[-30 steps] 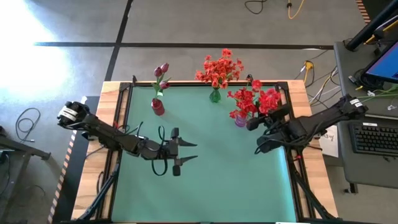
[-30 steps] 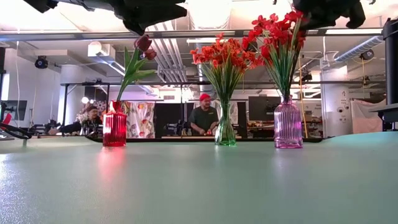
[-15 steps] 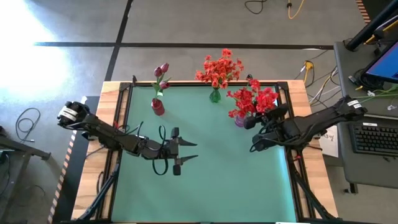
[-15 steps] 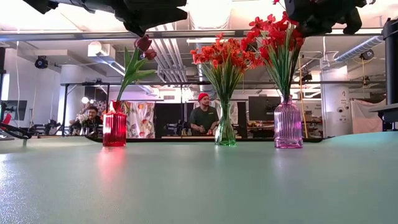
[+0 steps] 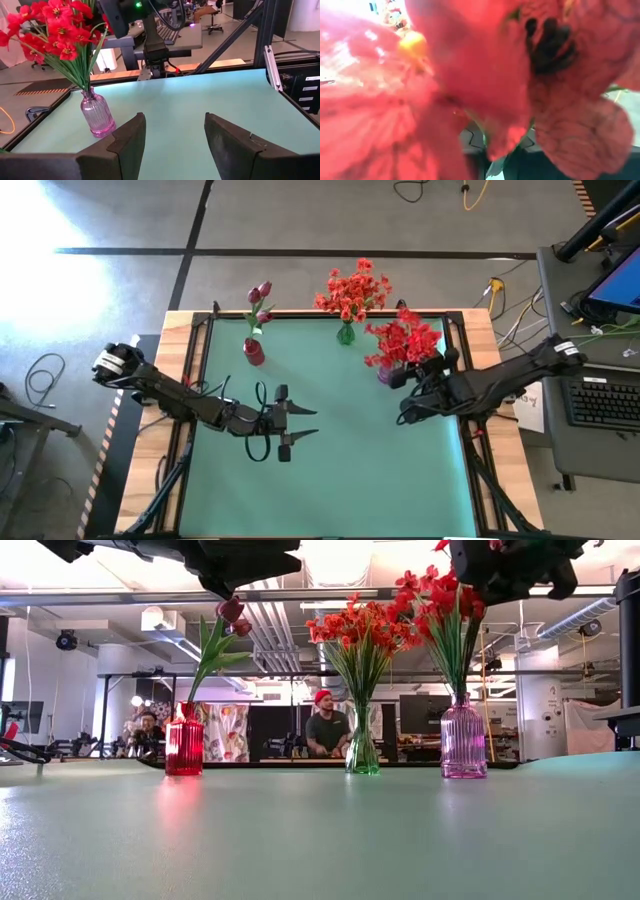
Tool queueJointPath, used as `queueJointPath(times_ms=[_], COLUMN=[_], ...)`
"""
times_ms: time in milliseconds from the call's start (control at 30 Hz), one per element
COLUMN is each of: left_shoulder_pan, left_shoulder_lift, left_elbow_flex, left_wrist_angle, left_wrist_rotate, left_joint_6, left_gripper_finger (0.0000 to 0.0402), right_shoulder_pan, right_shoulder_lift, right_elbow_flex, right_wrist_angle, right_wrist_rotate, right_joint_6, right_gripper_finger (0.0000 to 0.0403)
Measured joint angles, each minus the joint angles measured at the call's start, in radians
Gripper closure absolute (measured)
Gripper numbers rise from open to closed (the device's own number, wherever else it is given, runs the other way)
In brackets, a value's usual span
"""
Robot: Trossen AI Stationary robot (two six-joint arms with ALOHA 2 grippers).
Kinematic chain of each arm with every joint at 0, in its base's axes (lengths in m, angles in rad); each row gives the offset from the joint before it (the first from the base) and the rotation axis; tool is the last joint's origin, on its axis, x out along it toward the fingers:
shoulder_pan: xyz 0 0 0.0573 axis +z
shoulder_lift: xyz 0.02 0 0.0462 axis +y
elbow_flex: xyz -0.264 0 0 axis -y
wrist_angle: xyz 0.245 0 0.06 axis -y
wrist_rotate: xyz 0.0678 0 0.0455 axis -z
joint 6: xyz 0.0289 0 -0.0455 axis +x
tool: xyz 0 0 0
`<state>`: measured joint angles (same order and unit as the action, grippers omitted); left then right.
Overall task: Sort flowers into vase by color
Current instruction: Put the red flowers into the violet flower vase
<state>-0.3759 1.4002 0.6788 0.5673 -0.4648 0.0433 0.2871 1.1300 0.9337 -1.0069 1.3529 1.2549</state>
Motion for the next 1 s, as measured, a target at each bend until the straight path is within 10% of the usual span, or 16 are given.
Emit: queueJointPath(times_ms=[1000], left_shoulder_pan=[0.000], left_shoulder_lift=[0.001], left_elbow_flex=[0.000], left_wrist_angle=[0.000], left_wrist_rotate=[0.000], left_joint_6=[-0.005], left_gripper_finger=[0.0212], right_shoulder_pan=[-0.017], right_shoulder_lift=[0.019], right_elbow_flex=[-0.006], right_wrist_angle=[-0.001], right_wrist_rotate=[-0.012], right_joint_6=[-0.012], right_gripper_finger=[0.0385])
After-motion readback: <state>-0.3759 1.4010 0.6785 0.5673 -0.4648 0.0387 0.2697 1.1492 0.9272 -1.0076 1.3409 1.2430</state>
